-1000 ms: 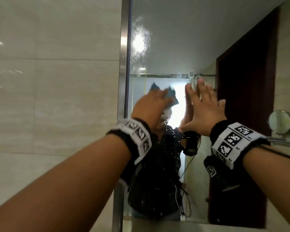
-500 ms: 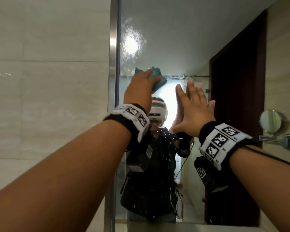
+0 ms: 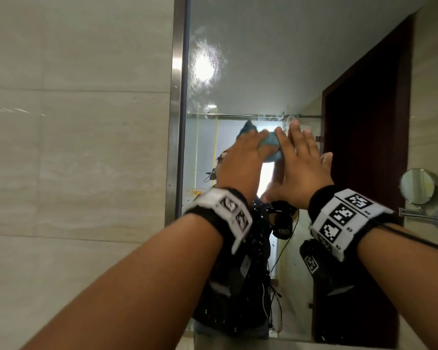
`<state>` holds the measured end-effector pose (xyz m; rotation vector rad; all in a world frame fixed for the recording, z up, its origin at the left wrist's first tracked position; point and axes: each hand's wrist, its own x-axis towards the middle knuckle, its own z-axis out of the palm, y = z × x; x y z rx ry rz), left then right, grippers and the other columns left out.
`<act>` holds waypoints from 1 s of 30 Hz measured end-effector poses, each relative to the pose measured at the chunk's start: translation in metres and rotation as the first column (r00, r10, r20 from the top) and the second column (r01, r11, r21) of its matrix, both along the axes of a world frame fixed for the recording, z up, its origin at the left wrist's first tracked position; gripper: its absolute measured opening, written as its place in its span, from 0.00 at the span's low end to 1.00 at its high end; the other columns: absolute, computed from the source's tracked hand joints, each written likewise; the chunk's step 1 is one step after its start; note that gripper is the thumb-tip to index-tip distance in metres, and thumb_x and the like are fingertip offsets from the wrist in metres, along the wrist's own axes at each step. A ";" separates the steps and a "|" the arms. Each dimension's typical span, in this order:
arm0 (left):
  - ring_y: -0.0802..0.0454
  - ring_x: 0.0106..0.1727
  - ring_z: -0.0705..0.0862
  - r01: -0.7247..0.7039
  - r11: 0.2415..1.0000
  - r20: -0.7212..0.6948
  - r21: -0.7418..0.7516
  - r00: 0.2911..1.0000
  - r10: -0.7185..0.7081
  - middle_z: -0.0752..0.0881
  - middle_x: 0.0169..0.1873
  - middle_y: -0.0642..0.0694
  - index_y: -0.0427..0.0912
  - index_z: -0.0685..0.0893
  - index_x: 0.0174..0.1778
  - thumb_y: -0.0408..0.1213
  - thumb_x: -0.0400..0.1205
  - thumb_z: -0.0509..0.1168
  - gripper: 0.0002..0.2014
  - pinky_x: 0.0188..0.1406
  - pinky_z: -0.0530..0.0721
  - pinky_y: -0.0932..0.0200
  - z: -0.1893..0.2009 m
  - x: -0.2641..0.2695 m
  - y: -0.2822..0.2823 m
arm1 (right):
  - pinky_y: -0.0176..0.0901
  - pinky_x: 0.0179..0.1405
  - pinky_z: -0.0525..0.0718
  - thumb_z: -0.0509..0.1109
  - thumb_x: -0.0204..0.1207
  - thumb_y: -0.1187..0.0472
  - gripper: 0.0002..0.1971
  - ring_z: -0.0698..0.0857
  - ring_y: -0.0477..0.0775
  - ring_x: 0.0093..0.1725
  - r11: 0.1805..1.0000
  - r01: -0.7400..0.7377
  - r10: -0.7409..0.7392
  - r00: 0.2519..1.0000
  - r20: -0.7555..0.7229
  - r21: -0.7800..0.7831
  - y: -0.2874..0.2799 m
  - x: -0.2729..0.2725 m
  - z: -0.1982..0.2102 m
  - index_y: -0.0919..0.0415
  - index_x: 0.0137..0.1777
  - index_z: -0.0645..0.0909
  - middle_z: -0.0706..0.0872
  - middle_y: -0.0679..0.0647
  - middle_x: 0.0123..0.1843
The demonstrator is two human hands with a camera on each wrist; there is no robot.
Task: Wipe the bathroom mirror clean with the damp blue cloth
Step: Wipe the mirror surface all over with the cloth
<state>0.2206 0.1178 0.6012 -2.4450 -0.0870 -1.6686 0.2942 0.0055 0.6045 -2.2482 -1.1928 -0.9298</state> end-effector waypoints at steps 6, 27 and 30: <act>0.42 0.77 0.67 0.011 0.961 -0.197 0.275 0.979 0.045 0.70 0.76 0.44 0.52 0.79 0.69 0.37 0.77 0.70 0.23 0.75 0.66 0.45 -0.027 -0.005 0.020 | 0.75 0.75 0.41 0.82 0.54 0.40 0.68 0.26 0.52 0.79 1.000 0.002 -0.002 1.000 -0.002 -0.013 0.000 0.001 0.000 0.43 0.80 0.30 0.22 0.46 0.79; 0.36 0.64 0.78 -0.127 0.991 0.079 0.038 0.989 0.124 0.82 0.64 0.38 0.44 0.87 0.57 0.32 0.74 0.72 0.15 0.70 0.73 0.44 -0.020 -0.079 0.072 | 0.72 0.75 0.41 0.83 0.51 0.39 0.70 0.28 0.52 0.79 0.999 0.031 -0.031 0.999 -0.031 -0.012 0.000 -0.005 -0.002 0.43 0.80 0.29 0.24 0.45 0.80; 0.38 0.68 0.77 -0.062 0.998 -0.026 -0.010 0.998 0.062 0.79 0.68 0.42 0.49 0.85 0.61 0.30 0.72 0.75 0.22 0.67 0.77 0.40 -0.081 -0.077 0.060 | 0.73 0.74 0.41 0.82 0.51 0.38 0.70 0.27 0.53 0.79 0.999 0.033 -0.034 0.999 -0.024 -0.019 0.001 -0.003 -0.002 0.43 0.80 0.29 0.24 0.46 0.80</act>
